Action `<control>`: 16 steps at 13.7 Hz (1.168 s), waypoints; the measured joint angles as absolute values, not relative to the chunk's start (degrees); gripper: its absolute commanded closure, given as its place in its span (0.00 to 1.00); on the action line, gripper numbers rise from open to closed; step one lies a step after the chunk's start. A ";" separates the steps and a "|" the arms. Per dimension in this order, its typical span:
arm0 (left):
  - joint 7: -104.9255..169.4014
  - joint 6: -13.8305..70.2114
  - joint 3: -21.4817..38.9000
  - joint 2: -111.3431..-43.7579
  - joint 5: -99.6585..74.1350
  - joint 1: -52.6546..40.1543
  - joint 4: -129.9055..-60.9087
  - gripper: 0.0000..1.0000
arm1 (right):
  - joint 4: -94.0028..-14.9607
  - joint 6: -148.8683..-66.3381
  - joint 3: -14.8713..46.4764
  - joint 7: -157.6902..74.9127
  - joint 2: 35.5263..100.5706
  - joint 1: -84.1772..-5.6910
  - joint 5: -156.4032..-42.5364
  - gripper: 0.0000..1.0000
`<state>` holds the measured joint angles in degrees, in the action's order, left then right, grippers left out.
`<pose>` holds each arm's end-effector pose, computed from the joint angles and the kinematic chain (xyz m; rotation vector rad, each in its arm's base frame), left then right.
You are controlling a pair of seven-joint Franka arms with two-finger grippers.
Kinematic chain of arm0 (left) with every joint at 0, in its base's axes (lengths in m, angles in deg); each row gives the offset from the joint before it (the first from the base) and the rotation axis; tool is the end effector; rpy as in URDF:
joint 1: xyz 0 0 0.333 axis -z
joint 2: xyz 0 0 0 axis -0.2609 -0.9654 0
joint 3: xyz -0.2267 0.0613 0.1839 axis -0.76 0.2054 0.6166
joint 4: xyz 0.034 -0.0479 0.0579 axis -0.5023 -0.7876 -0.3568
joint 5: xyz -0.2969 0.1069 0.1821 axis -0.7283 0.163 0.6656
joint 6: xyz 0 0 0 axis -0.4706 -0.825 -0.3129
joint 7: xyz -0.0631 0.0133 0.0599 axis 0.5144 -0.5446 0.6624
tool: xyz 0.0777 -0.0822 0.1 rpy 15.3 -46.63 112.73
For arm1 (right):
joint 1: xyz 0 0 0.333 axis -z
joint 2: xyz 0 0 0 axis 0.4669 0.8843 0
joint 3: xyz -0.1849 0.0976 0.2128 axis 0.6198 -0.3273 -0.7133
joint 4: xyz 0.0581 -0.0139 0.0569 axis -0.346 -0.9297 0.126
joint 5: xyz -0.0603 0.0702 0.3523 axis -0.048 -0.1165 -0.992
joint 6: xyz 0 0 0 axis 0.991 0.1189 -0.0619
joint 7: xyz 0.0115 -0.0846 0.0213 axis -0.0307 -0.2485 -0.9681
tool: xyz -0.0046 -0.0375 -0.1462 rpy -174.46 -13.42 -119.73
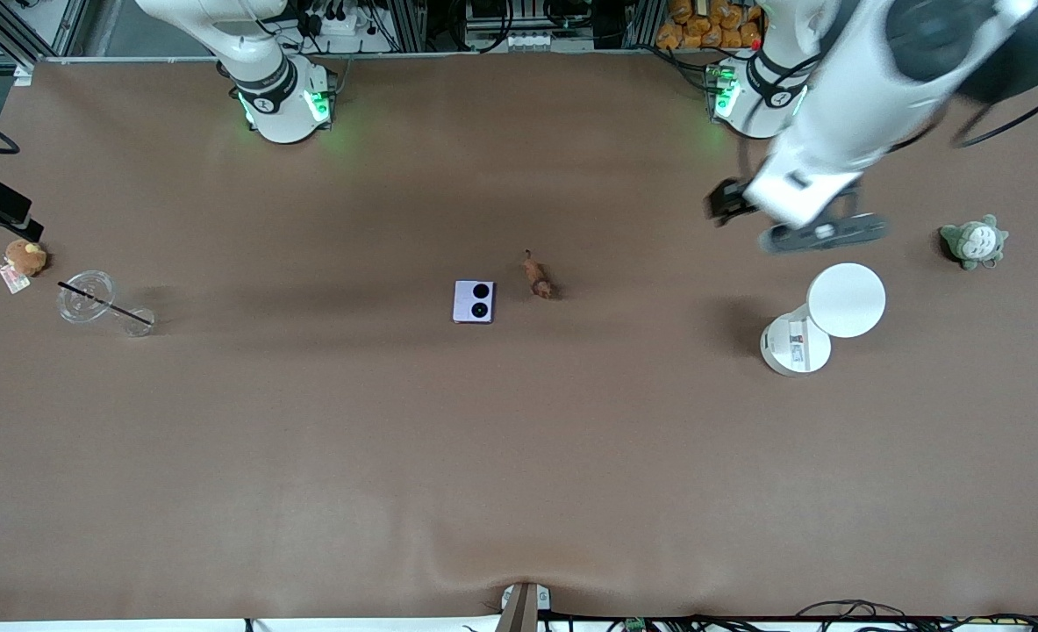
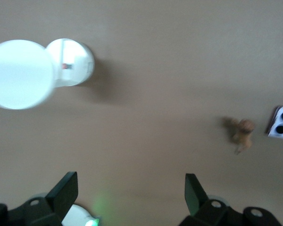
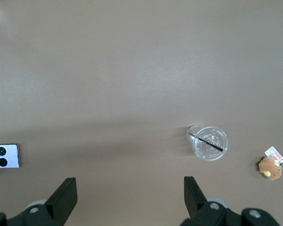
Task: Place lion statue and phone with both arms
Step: 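Reach the left gripper down to the brown lion figurine, then grasp the lion with the left gripper while the right gripper reaches out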
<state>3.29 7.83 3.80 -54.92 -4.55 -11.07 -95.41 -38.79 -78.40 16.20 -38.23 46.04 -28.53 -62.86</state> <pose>0.4750 -0.2426 0.4731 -3.1062 -0.2253 0.1613 0.5259 -0.0458 0.5960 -3.1389 0.0891 -0.0428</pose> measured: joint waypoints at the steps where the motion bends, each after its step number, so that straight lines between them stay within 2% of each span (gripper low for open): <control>1: -0.53 11.26 2.11 -56.42 -4.55 -10.82 -96.68 0.00 | -38.79 -78.40 16.21 -38.23 46.18 -28.53 -62.86 0.00; 3: -9.42 18.48 0.41 -59.58 -4.38 -8.53 -99.24 0.00 | -38.79 -78.40 16.26 -38.23 46.37 -28.47 -62.86 0.00; 6: -23.38 24.57 0.15 -64.66 -0.71 -2.15 -100.41 0.00 | -38.79 -78.40 16.32 -38.24 46.47 -27.76 -62.86 0.00; 10: -37.31 27.93 0.12 -71.15 2.55 4.12 -100.54 0.00 | -38.81 -78.35 16.14 -38.28 47.66 -27.50 -62.93 0.00; 16: -52.71 36.04 0.14 -79.00 12.17 7.77 -100.49 0.00 | -39.72 -76.45 16.11 -38.28 52.75 -27.37 -63.01 0.00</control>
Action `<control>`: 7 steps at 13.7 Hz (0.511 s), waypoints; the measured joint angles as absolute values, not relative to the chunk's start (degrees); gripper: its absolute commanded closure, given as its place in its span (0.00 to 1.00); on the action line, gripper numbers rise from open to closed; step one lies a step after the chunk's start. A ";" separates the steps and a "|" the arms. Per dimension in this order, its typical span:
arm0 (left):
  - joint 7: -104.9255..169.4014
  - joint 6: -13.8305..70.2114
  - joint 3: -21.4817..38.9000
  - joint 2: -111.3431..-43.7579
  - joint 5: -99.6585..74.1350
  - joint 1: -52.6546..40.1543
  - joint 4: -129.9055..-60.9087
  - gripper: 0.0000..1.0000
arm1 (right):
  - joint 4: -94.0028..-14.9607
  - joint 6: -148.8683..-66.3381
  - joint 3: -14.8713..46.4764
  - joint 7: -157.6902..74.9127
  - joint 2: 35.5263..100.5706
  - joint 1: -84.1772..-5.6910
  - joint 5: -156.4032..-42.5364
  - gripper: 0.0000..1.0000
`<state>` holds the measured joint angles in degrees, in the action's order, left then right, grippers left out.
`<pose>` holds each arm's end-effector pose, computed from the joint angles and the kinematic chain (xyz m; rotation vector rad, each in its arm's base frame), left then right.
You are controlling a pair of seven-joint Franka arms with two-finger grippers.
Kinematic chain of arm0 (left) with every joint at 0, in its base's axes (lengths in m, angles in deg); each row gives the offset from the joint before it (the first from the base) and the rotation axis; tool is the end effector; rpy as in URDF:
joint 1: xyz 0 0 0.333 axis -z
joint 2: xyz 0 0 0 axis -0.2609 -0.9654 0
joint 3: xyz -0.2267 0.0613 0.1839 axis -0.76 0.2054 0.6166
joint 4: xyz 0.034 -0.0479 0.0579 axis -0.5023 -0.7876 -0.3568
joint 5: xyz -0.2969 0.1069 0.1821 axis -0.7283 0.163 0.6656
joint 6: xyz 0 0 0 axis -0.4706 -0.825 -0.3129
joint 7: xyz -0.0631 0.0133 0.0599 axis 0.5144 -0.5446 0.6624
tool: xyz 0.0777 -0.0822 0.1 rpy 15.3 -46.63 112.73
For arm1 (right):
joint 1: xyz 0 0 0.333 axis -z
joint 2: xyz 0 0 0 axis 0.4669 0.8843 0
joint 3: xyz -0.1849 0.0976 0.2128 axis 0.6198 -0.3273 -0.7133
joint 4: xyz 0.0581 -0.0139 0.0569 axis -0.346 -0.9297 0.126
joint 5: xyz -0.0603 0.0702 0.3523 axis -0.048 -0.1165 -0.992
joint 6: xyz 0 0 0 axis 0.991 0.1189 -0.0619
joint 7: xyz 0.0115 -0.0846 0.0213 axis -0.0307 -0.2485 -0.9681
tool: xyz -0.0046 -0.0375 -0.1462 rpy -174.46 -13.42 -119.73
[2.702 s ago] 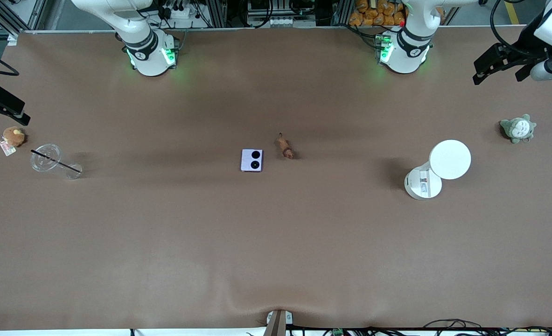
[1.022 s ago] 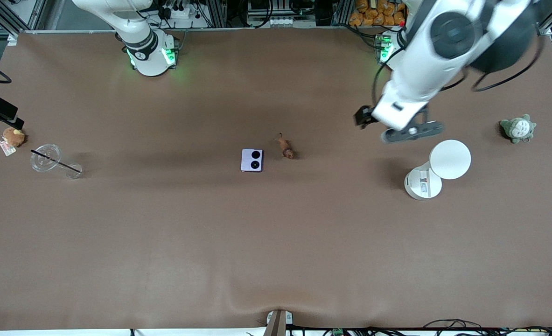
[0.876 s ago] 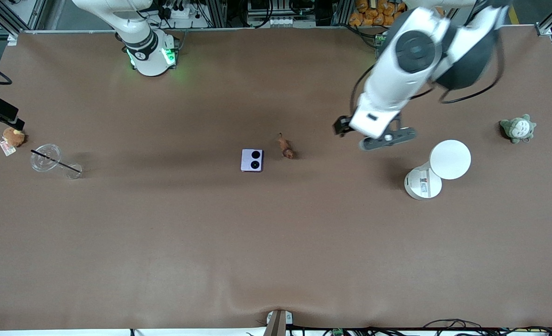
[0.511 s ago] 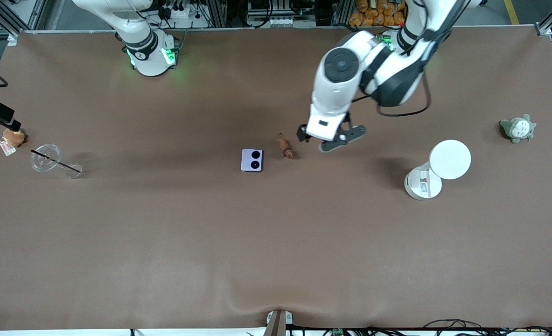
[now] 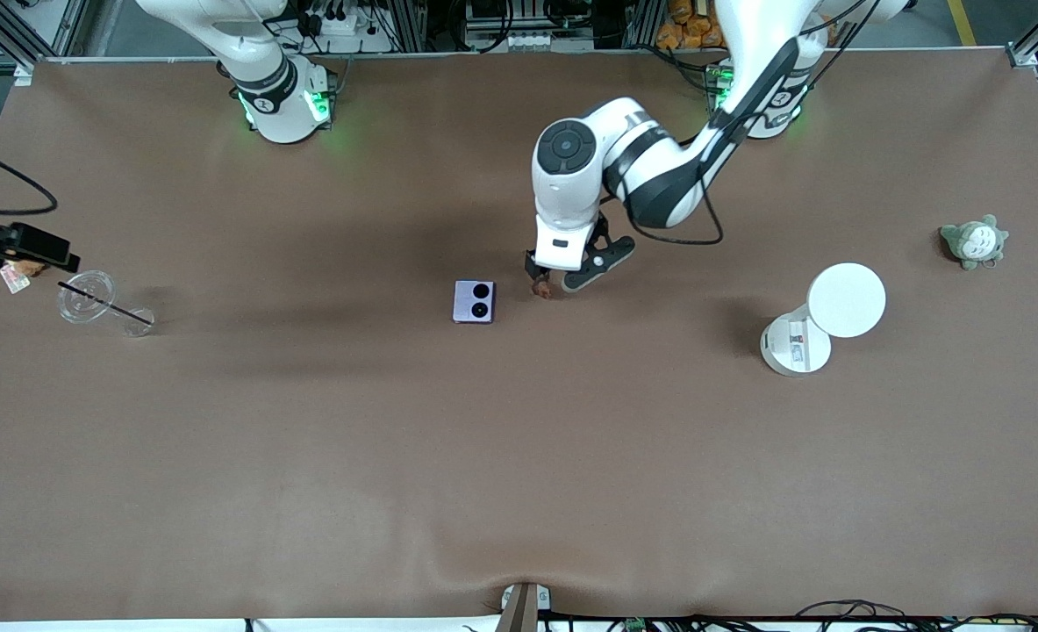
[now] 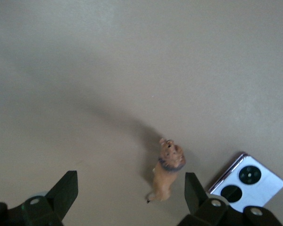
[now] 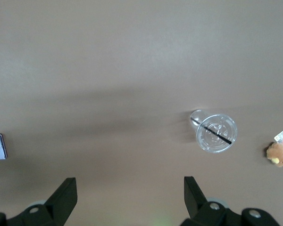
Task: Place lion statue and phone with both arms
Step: 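Grasp the lion with the left gripper while the right gripper reaches out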
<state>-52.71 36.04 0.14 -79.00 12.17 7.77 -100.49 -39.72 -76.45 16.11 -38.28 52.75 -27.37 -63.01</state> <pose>0.4140 -0.4399 0.2526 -2.9443 -0.9091 0.0083 0.5453 -0.0548 0.5235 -3.1281 0.1171 0.2191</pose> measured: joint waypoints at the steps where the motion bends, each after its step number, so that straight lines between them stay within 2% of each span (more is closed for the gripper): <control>1: -54.56 37.26 0.14 -80.24 13.72 7.93 -100.46 0.00 | -39.75 -75.13 16.05 -38.28 53.28 -27.37 -63.54 0.00; 7: -60.30 41.90 0.15 -84.32 16.71 9.80 -99.51 0.00 | -40.63 -70.96 15.96 -36.51 54.24 -27.39 -69.03 0.00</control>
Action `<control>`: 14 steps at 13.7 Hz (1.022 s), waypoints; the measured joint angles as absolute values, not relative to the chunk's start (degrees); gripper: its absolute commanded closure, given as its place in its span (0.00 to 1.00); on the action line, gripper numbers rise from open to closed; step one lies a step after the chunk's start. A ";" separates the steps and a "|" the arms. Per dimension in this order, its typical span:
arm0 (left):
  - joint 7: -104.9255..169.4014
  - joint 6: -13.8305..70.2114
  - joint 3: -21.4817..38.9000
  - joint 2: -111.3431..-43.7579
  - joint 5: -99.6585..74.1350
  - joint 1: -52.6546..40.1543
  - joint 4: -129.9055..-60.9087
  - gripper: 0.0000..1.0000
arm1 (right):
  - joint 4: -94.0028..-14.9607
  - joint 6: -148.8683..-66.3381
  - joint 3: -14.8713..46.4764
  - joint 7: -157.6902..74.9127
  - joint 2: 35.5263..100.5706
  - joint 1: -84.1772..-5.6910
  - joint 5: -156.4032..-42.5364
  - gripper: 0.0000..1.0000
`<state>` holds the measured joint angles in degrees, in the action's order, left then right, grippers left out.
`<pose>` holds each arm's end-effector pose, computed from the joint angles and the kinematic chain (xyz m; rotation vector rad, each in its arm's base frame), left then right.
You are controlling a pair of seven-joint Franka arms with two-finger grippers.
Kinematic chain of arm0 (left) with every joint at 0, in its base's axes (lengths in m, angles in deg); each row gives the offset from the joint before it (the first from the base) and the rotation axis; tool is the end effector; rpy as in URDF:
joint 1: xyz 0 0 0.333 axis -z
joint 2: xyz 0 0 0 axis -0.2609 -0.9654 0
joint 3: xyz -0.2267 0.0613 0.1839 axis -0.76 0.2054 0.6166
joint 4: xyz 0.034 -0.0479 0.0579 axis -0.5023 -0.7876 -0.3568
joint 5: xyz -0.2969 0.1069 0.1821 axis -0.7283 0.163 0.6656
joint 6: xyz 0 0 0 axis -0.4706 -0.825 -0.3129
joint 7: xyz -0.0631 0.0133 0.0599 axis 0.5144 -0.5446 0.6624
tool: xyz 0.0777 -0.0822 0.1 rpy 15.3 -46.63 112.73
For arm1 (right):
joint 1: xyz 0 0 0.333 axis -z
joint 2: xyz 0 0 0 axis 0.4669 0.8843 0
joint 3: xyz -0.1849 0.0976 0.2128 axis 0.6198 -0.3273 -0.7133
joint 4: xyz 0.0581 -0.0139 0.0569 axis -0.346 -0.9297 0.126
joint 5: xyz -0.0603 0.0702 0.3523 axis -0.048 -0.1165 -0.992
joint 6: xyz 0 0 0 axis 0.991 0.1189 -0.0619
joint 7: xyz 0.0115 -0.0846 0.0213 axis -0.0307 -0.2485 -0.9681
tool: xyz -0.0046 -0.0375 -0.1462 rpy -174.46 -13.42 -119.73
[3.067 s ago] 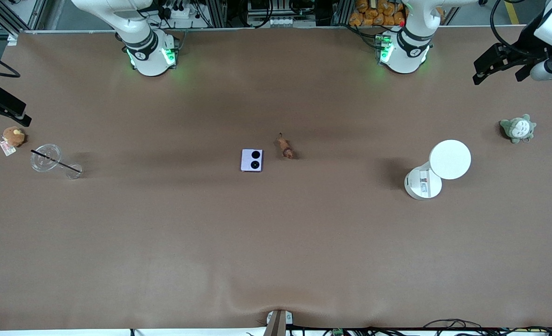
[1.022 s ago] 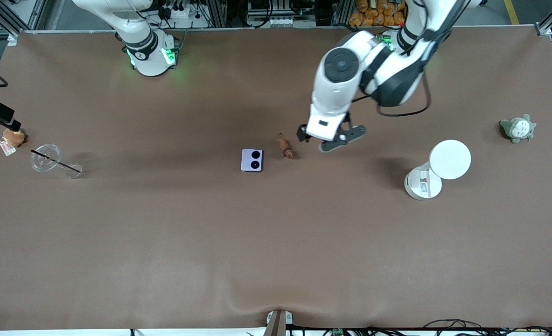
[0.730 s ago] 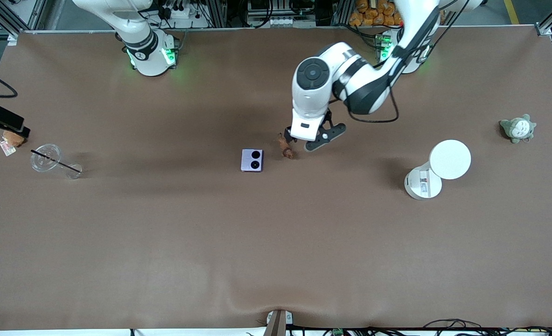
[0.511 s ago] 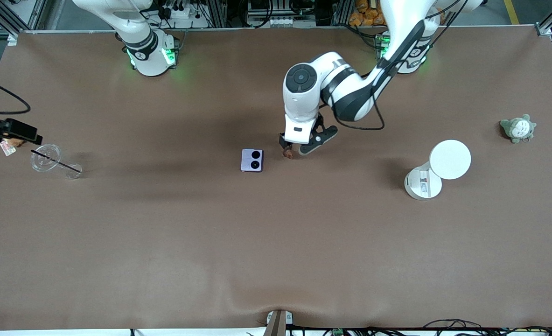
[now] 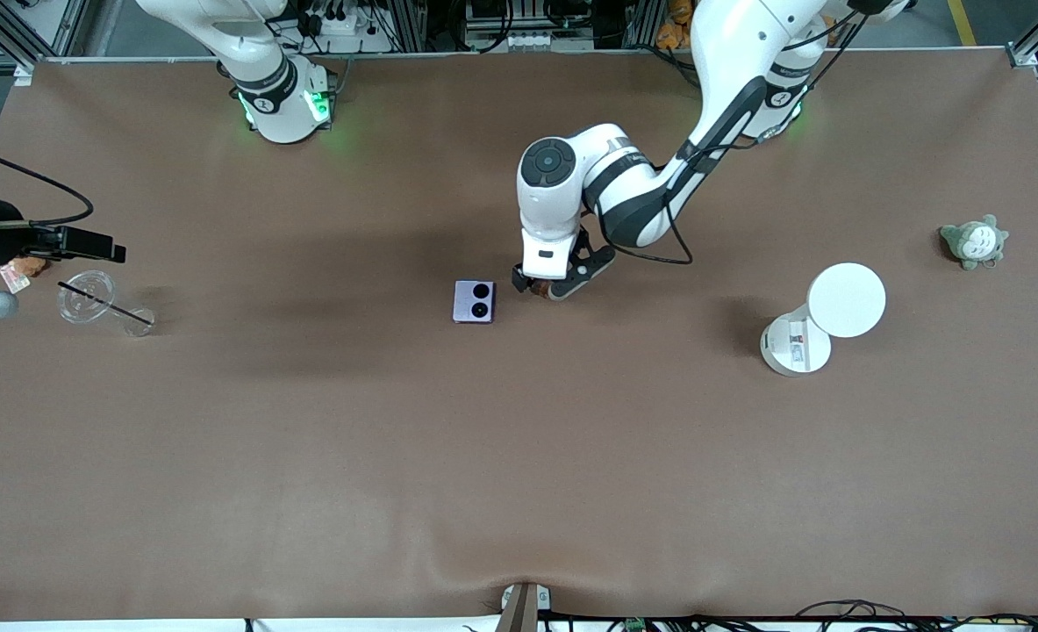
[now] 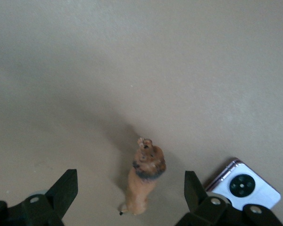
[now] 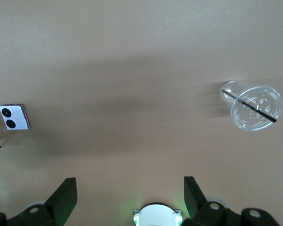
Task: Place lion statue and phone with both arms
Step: 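Grasp the lion with the left gripper while the right gripper reaches out, then lift the lion with the left gripper while the right gripper nears the phone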
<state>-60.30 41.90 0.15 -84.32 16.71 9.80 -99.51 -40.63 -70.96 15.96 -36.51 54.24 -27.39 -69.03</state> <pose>0.4069 -0.4648 0.2159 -2.9586 -0.9936 -0.0285 0.5345 -0.0343 0.4984 -2.9988 0.1459 0.4104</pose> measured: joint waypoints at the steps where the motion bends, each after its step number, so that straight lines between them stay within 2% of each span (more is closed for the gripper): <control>1: -61.17 42.23 0.19 -84.67 17.62 10.12 -99.42 0.00 | -40.63 -70.88 15.83 -34.85 54.24 -27.52 -69.19 0.00; 7: -65.12 44.97 0.38 -87.68 21.65 10.38 -99.32 0.04 | -41.10 -67.56 15.06 -24.65 54.85 -32.35 -69.47 0.00; 13: -65.21 47.49 0.42 -89.57 21.90 10.38 -99.14 0.23 | -41.28 -63.26 14.91 -24.07 59.25 -37.70 -70.90 0.00; 14: -65.21 47.85 0.44 -89.90 21.93 10.37 -99.13 0.29 | -41.28 -63.23 14.89 -24.07 59.74 -38.30 -71.01 0.00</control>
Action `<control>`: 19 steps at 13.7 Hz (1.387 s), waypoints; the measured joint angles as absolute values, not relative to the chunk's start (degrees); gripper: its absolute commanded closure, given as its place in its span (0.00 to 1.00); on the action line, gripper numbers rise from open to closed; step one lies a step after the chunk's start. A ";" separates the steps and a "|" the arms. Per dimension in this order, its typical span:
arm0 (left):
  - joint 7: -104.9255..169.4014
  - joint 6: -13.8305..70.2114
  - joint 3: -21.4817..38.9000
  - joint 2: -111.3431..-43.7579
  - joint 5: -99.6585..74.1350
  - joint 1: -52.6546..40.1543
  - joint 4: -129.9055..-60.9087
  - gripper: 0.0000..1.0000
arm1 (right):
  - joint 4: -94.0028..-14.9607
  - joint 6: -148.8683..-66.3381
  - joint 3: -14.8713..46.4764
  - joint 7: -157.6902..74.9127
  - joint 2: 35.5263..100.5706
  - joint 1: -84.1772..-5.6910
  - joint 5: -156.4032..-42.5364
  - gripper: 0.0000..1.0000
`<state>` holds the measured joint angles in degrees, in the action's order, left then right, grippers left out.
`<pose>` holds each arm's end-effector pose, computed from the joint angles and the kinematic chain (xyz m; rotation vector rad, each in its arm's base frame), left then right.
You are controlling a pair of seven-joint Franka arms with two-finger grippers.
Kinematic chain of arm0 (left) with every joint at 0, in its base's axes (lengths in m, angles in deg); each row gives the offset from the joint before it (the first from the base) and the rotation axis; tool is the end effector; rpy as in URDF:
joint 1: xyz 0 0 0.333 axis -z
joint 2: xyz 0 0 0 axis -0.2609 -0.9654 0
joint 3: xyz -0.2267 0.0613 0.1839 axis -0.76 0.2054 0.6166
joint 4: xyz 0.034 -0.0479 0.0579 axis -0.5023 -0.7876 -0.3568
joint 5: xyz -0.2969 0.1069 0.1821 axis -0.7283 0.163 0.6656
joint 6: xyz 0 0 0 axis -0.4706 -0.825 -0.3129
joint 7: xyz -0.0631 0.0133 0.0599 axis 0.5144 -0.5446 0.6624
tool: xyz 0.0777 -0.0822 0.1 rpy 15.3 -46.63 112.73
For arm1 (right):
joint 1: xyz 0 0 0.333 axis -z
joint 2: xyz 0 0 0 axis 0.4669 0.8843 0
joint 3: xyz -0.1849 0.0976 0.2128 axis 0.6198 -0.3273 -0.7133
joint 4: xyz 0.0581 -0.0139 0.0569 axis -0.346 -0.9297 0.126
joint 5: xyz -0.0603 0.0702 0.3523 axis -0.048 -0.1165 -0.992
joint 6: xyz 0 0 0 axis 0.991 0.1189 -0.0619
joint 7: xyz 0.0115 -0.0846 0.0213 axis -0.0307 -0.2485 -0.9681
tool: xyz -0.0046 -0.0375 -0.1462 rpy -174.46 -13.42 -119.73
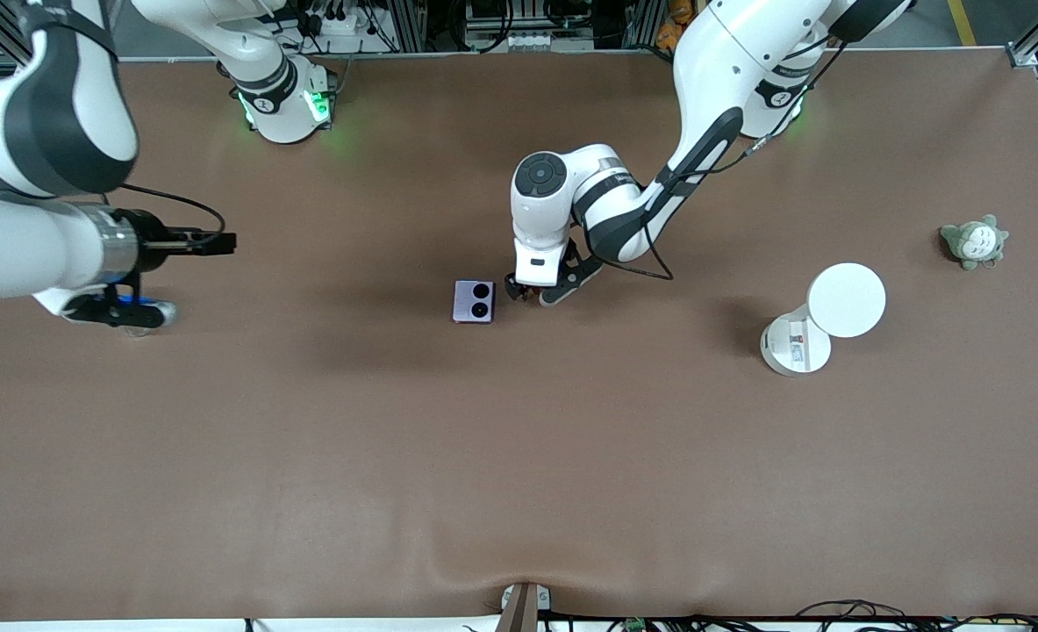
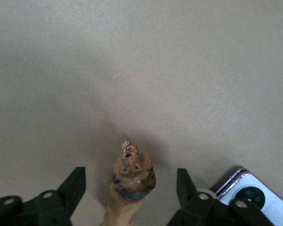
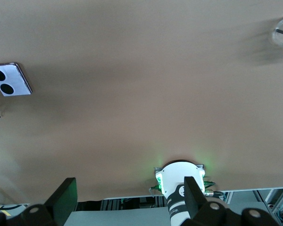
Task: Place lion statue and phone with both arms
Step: 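Lift the lion with the left gripper while the right gripper nears the phone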
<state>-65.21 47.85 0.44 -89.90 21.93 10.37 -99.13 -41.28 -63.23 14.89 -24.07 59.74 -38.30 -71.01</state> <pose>0.4048 -0.4745 0.1716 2.9597 1.0209 0.0495 0.5176 0.0829 0.4407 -2.9847 0.1535 0.8152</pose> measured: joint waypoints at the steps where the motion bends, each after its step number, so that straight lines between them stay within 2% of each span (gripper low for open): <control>1: -65.21 48.06 0.45 -90.15 22.21 10.38 -99.13 0.45 | -41.28 -63.23 14.88 -24.07 60.13 -38.92 -71.27 0.00; 3: -65.22 48.22 0.53 -90.44 23.57 10.33 -99.07 0.87 | -41.28 -63.32 14.87 -24.06 60.52 -39.86 -71.38 0.00; 4: -65.22 48.24 0.60 -90.46 23.92 10.29 -99.05 1.00 | -41.28 -63.47 14.87 -24.06 60.66 -40.07 -71.38 0.00; 9: -62.87 48.33 0.80 -89.83 26.31 8.89 -98.19 1.00 | -41.28 -65.92 14.83 -24.02 61.34 -41.02 -71.57 0.00; 14: -48.25 46.71 0.36 -84.16 26.39 2.33 -99.74 1.00 | -41.31 -71.60 14.80 -23.13 61.80 -44.84 -71.59 0.00; 19: -30.98 45.62 -8.77 -80.90 26.39 -14.88 -105.30 1.00 | -41.32 -75.83 14.78 -21.38 64.09 -49.08 -71.59 0.00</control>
<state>-30.98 45.62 -8.77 -80.90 26.39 -14.88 -105.30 -41.32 -75.83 14.78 -21.38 64.09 -49.08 -71.59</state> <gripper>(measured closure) 0.630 0.000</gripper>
